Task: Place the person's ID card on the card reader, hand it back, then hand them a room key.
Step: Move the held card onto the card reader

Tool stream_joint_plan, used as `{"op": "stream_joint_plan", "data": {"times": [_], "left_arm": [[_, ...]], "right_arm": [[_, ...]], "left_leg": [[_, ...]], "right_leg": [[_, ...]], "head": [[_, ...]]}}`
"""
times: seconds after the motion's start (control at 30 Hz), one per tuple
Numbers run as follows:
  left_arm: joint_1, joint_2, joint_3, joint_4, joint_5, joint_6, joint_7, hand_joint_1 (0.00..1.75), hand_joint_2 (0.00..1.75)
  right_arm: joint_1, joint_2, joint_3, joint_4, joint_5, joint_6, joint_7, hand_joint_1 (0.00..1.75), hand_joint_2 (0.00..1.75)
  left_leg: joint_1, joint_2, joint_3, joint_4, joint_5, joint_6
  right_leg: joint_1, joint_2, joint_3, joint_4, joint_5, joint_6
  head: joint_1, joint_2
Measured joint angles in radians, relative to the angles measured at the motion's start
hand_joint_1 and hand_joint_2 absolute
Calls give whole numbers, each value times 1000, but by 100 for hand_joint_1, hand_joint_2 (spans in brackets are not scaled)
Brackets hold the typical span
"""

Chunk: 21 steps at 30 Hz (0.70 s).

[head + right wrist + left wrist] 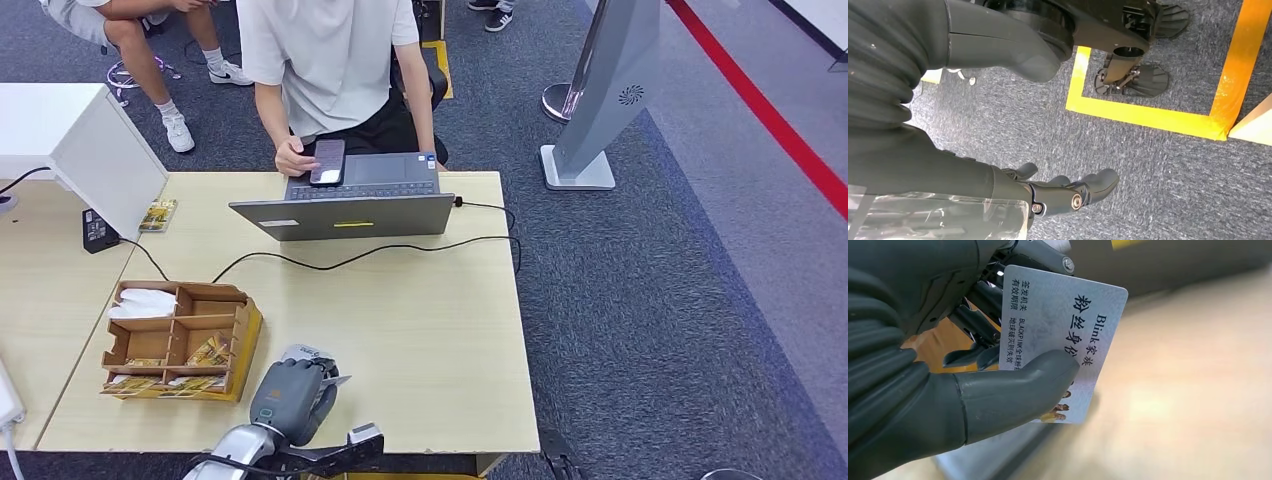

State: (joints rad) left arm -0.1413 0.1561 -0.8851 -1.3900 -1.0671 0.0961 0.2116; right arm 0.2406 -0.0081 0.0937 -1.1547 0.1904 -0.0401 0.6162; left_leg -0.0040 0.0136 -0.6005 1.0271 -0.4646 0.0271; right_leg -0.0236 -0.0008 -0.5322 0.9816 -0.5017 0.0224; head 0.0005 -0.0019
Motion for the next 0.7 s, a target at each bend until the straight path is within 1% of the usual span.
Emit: {"op": "stream_joint_plan", "data": {"times": [0.07,0.13,0.2,0.37,0.7], "left_arm": [[-4,-16,3,-34,-51,99,-4,175,175],[-19,-32,13,-72,-96,207,-32,175,175],[-43,-42,30,-104,-116,276,-64,175,175],[-59,-59,69,-144,-125,294,-104,175,175],[-59,-69,82,-157,-130,295,-111,175,175]], "right_arm": [[5,-3,5,-5,-5,-5,-1,0,175],[7,-5,12,-8,-7,-13,-4,0,175],[5,-7,22,-8,-8,-20,-7,0,175],[3,-14,41,-5,-15,-37,-14,0,175],[1,-24,55,-4,-24,-38,-18,0,175]], "left_leg": [[0,0,0,0,0,0],[0,0,-1,0,0,0],[0,0,0,0,0,0],[0,0,1,0,0,0],[0,0,1,0,0,0]], "right_leg": [[0,0,0,0,0,0],[0,0,0,0,0,0],[0,0,1,0,1,1],[0,0,1,0,1,0],[0,0,1,0,1,0]], "head": [[0,0],[0,0],[0,0],[0,0],[0,0]]}}
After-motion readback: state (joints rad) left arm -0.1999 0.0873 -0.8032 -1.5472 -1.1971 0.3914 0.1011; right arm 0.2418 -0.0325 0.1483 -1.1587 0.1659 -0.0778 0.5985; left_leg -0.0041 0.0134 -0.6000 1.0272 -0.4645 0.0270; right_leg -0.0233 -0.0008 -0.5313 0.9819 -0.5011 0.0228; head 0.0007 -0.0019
